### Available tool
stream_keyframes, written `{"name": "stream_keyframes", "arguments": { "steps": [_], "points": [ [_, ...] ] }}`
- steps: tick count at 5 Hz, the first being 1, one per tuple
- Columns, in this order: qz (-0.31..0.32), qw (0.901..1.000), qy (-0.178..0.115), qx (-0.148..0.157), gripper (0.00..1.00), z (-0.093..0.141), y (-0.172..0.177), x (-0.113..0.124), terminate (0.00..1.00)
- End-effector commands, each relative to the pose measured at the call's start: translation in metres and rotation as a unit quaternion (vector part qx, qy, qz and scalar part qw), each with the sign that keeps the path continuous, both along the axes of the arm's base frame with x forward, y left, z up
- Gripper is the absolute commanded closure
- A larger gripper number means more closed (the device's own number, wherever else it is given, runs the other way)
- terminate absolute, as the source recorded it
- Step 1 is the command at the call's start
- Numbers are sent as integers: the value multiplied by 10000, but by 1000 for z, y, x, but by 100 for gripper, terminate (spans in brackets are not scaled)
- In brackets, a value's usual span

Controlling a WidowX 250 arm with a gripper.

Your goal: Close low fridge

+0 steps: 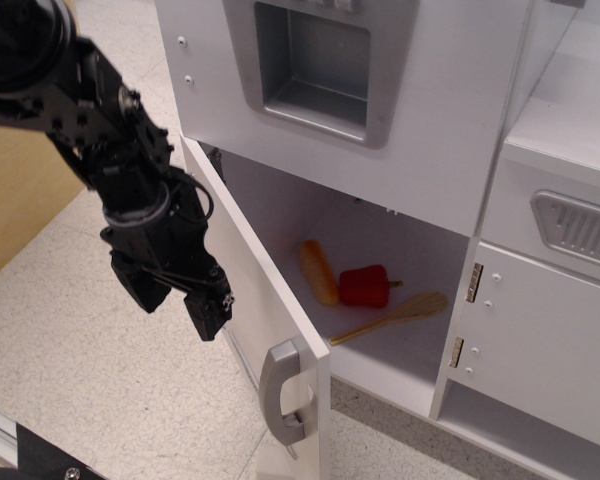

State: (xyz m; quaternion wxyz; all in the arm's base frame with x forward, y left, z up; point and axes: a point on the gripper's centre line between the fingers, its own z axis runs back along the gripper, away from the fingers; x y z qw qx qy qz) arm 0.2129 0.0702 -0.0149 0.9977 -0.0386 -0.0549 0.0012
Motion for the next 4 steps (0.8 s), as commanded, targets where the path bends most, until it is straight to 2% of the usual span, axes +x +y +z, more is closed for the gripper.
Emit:
{"name": "stream_keyframes", "arguments": {
  "steps": [1,3,4],
  "points": [
    [85,9997,-235,30,0,-21,-9,14,0],
    [328,9990,-287,0,0,-36,-36,43,0],
    [494,9984,-270,-84,0,-35,-51,60,0]
  ]
}}
